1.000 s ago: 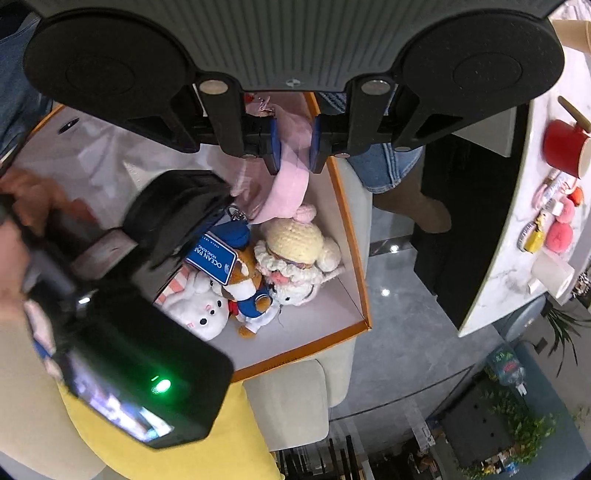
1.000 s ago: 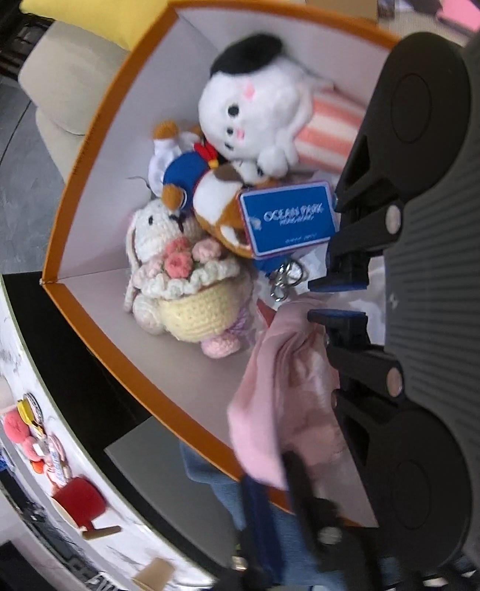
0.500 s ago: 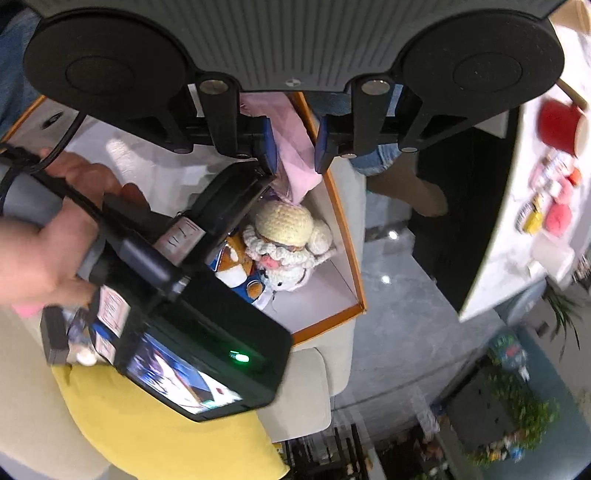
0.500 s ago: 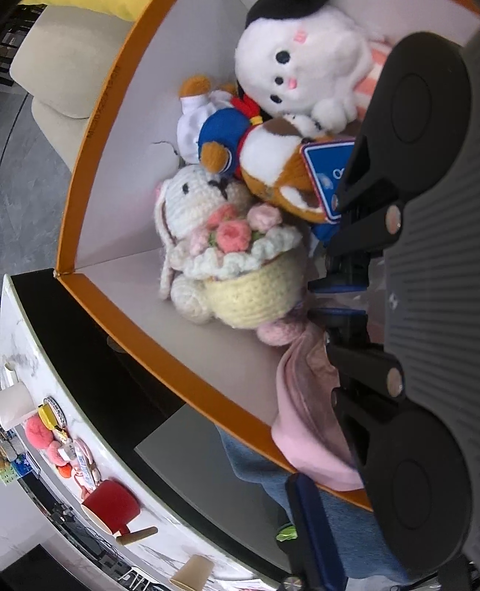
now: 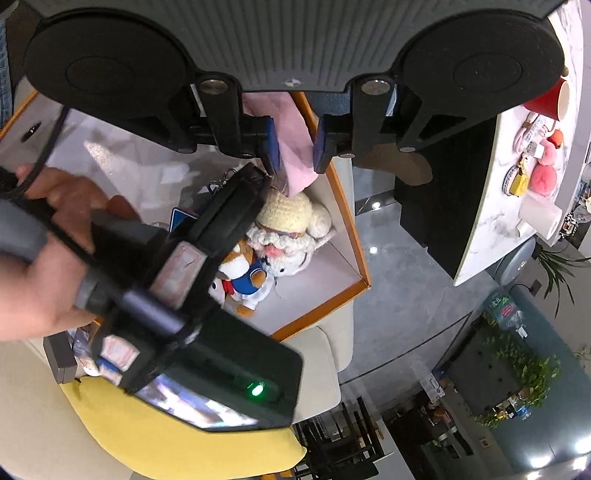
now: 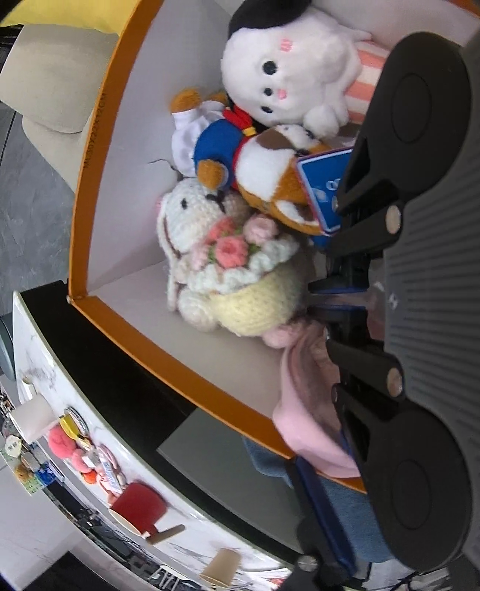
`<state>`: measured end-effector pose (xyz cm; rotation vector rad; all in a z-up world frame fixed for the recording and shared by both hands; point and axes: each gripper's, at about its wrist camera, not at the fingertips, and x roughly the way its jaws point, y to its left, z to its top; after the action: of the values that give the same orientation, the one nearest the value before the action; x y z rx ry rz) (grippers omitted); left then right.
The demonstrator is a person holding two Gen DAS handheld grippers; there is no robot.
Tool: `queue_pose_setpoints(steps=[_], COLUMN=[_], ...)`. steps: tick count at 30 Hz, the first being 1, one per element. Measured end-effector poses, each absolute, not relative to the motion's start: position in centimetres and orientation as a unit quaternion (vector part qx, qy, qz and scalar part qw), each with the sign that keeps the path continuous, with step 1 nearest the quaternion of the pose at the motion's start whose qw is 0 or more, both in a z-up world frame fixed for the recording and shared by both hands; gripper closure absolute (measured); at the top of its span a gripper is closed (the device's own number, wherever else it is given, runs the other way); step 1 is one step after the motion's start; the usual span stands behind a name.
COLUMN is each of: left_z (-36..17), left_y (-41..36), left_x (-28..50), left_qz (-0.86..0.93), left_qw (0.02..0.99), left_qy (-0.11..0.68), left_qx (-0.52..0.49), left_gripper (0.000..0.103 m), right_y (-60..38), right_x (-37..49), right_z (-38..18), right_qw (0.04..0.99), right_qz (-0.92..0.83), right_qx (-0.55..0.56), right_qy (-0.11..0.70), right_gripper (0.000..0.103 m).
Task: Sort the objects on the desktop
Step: 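Open the right tool to drop the plush while left tool releases the backpack, then move both tools back over the sofa toward the pink wallet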
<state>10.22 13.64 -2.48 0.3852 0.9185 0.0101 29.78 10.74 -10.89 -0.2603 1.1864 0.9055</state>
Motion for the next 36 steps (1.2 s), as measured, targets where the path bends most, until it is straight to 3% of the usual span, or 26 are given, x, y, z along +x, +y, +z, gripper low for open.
queue_pose_setpoints(steps=[5, 9, 12, 16, 21, 24, 30, 36], left_z=[-2.0, -0.9, 0.3, 2.0, 3.6, 3.9, 2.4, -0.3], left_y=[14.5, 14.4, 14.1, 12.6, 9.0, 6.3, 0.4, -4.6], left_x=[10.3, 9.9, 9.3, 8.4, 8.1, 8.8, 10.8, 13.8], left_qz=[0.003, 0.004, -0.001, -0.020, -0.075, -0.110, -0.167, -0.211], left_qw=[0.884, 0.892, 0.900, 0.911, 0.917, 0.916, 0.905, 0.881], left_qy=[0.440, 0.425, 0.410, 0.385, 0.365, 0.363, 0.368, 0.397], left_qx=[0.159, 0.154, 0.147, 0.144, 0.140, 0.133, 0.135, 0.145], left_gripper=[0.077, 0.067, 0.067, 0.067, 0.067, 0.067, 0.067, 0.067], right_y=[9.1, 7.0, 4.9, 0.8, -5.5, -10.3, -19.6, -26.1], right_x=[28.9, 28.3, 27.4, 25.6, 24.7, 25.0, 26.5, 29.0], right_z=[-9.0, -6.9, -5.1, -2.8, -0.9, -0.1, -1.3, -4.8], right_qw=[0.739, 0.752, 0.769, 0.799, 0.825, 0.840, 0.864, 0.856], right_qz=[0.408, 0.409, 0.407, 0.396, 0.358, 0.317, 0.211, 0.129], right_qx=[-0.126, -0.112, -0.092, -0.071, -0.058, -0.042, -0.017, 0.001], right_qy=[0.521, 0.505, 0.485, 0.447, 0.433, 0.438, 0.456, 0.501], right_gripper=[0.093, 0.092, 0.091, 0.082, 0.081, 0.073, 0.067, 0.051])
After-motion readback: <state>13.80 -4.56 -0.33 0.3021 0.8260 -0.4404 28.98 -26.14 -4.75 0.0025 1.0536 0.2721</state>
